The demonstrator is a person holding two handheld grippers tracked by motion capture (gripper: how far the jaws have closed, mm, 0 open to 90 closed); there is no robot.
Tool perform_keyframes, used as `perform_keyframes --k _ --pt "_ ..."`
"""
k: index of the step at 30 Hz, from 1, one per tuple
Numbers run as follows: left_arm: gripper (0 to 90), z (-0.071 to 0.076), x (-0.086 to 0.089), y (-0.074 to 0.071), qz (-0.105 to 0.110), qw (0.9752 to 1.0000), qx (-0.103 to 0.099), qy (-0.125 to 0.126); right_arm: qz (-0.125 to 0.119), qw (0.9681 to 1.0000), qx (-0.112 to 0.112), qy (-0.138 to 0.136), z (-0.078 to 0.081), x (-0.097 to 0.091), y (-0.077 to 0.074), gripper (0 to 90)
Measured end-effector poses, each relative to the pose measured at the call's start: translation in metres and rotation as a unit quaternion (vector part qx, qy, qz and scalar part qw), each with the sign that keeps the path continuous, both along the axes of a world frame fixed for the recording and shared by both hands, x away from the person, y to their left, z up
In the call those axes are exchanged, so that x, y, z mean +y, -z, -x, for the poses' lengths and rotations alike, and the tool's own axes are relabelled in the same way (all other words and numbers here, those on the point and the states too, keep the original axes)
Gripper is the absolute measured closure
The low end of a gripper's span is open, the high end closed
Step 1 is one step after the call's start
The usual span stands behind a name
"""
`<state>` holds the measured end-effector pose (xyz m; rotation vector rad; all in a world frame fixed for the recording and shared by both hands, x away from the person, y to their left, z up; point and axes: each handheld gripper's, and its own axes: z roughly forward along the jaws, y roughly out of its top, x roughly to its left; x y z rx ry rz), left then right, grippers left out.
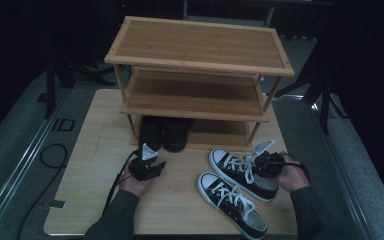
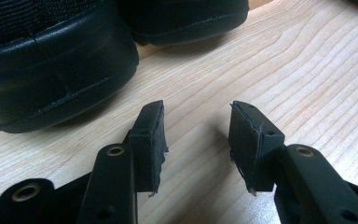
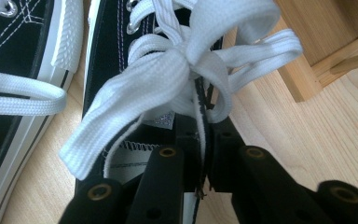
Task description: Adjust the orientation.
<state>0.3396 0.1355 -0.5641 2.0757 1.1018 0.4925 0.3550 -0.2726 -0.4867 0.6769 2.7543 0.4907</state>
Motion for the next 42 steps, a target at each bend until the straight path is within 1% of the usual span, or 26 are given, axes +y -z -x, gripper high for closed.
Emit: perform_keyframes --k 7,13,20,27,34,38,42 --pt "55.6 0.0 0.0 0.0 0.001 1.0 0.0 -0.001 -0.01 0.9999 0.006 -0.008 -0.004 -0.005 -0.001 87.8" --pt "55.6 0.0 0.0 0.0 0.001 1.0 0.0 -0.001 -0.025 0.9995 0.01 -0.016 -0.009 -0.007 -0.002 88.0" --pt "54.9 0.0 0.0 0.0 0.0 1.0 0.001 -0.001 -0.033 0.9987 0.019 -0.035 -0.015 -0.008 -0.005 88.1" --pt "54.9 0.0 0.0 0.0 0.001 1.0 0.001 0.0 -0.032 0.9981 0.017 -0.05 -0.017 -0.006 -0.012 88.1" --pt "54.7 0.0 0.0 0.0 0.0 1.0 0.001 0.0 -0.029 0.9981 0.013 -0.052 -0.019 -0.007 -0.02 88.1" --pt "54.6 0.0 0.0 0.0 0.001 1.0 0.001 0.0 -0.022 0.9983 0.011 -0.053 -0.019 -0.01 -0.024 88.1" --pt "54.5 0.0 0.0 0.0 -0.001 1.0 0.001 0.0 -0.023 0.9982 0.014 -0.055 -0.02 -0.012 -0.028 88.0"
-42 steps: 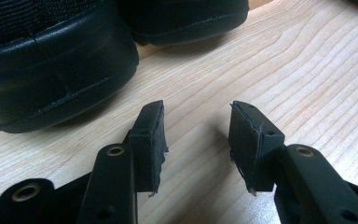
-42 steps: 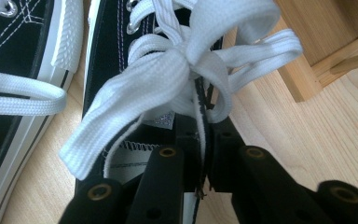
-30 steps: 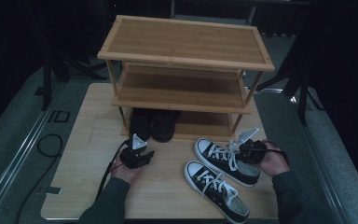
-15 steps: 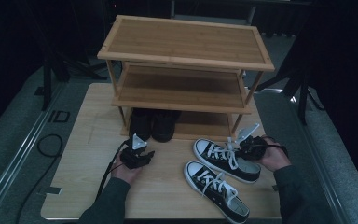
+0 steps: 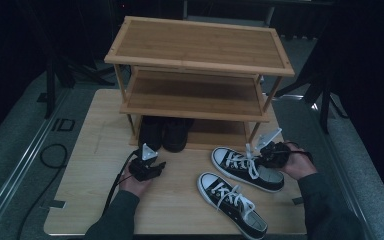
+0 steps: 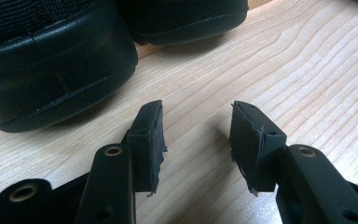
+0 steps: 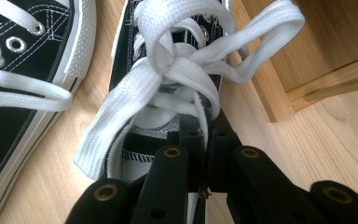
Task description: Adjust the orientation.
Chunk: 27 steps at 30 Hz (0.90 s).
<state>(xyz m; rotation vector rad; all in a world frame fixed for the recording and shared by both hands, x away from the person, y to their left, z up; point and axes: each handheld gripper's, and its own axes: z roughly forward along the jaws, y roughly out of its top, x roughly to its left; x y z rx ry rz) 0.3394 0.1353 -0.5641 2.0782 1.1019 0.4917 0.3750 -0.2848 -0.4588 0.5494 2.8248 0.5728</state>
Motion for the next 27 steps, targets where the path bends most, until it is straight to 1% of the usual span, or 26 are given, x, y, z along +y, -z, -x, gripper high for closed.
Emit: perform_keyframes --k 12,16,22,27 --pt "54.2 0.0 0.0 0.0 0.001 1.0 0.0 -0.001 -0.01 0.9997 0.0 -0.021 0.003 0.0 -0.018 88.1" --pt "54.1 0.0 0.0 0.0 0.001 1.0 0.0 -0.001 -0.005 0.9996 0.002 -0.029 0.004 0.002 -0.023 88.1" --pt "54.1 0.0 0.0 0.0 0.001 1.0 0.001 -0.001 -0.004 0.9995 0.005 -0.032 0.003 0.005 -0.028 88.1" --pt "54.1 0.0 -0.001 0.0 0.001 1.0 0.0 -0.001 -0.01 0.9993 0.004 -0.036 0.003 0.007 -0.033 88.0"
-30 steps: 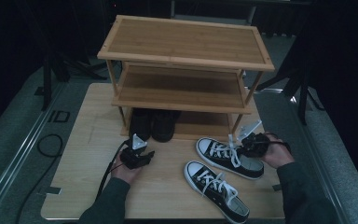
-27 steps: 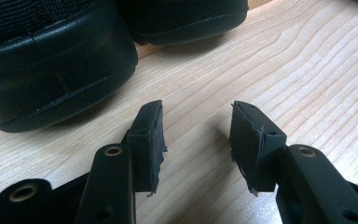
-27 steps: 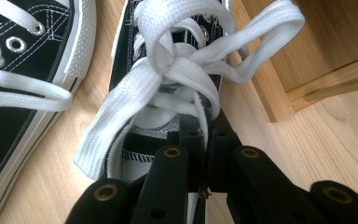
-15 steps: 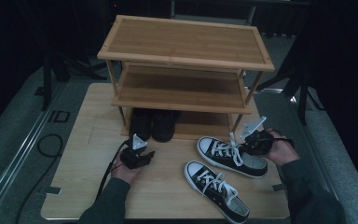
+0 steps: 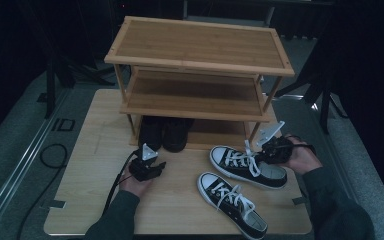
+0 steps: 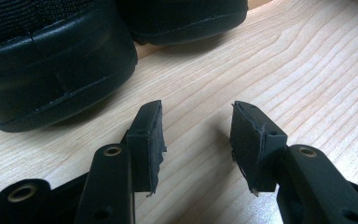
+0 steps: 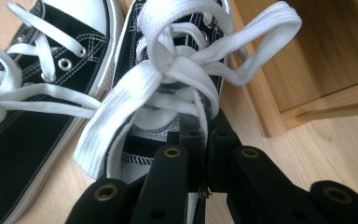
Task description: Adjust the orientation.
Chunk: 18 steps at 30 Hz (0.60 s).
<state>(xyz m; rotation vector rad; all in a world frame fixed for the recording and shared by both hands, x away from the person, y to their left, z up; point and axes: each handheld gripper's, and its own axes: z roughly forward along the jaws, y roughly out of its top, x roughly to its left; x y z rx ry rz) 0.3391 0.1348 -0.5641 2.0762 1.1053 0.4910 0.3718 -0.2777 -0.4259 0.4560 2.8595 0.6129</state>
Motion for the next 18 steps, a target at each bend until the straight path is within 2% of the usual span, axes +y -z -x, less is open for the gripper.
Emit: perform_keyframes --k 13,18 --pt "54.0 0.0 0.0 0.0 0.001 1.0 0.0 -0.001 -0.043 0.9989 0.01 -0.014 0.005 0.002 -0.022 88.0" --pt "53.9 0.0 0.0 0.0 0.001 1.0 0.0 -0.001 -0.047 0.9988 0.01 -0.01 0.008 0.006 -0.03 88.1"
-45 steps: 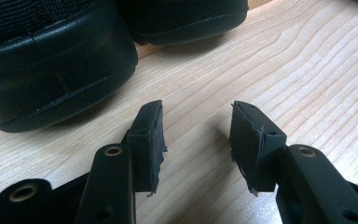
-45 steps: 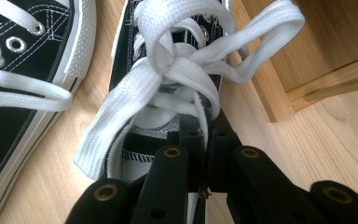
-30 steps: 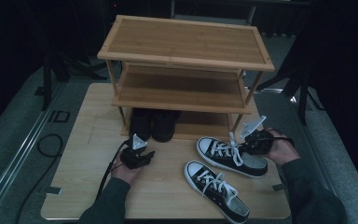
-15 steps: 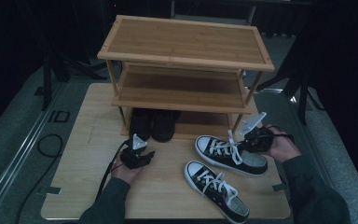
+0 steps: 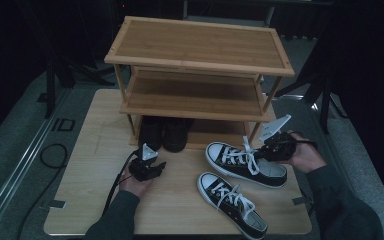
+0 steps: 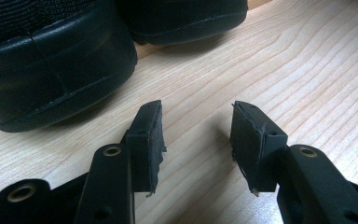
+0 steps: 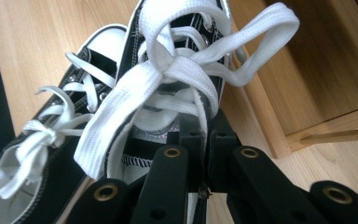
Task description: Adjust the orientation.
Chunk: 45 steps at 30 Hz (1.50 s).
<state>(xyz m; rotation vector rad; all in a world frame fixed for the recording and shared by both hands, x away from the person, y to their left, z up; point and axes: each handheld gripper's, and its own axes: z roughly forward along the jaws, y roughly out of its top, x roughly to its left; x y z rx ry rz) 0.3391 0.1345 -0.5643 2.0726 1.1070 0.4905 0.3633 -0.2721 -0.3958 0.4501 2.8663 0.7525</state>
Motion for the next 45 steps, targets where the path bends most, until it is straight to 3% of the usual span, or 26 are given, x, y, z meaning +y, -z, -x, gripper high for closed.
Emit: perform_keyframes --k 19,45 --pt "53.8 0.0 0.0 0.0 -0.001 1.0 0.0 0.0 0.016 0.9997 -0.007 0.017 0.002 0.01 -0.012 88.2" --pt "53.7 0.0 0.0 0.0 0.0 1.0 0.0 0.001 -0.016 0.9993 -0.032 0.014 0.001 0.026 -0.042 88.1"
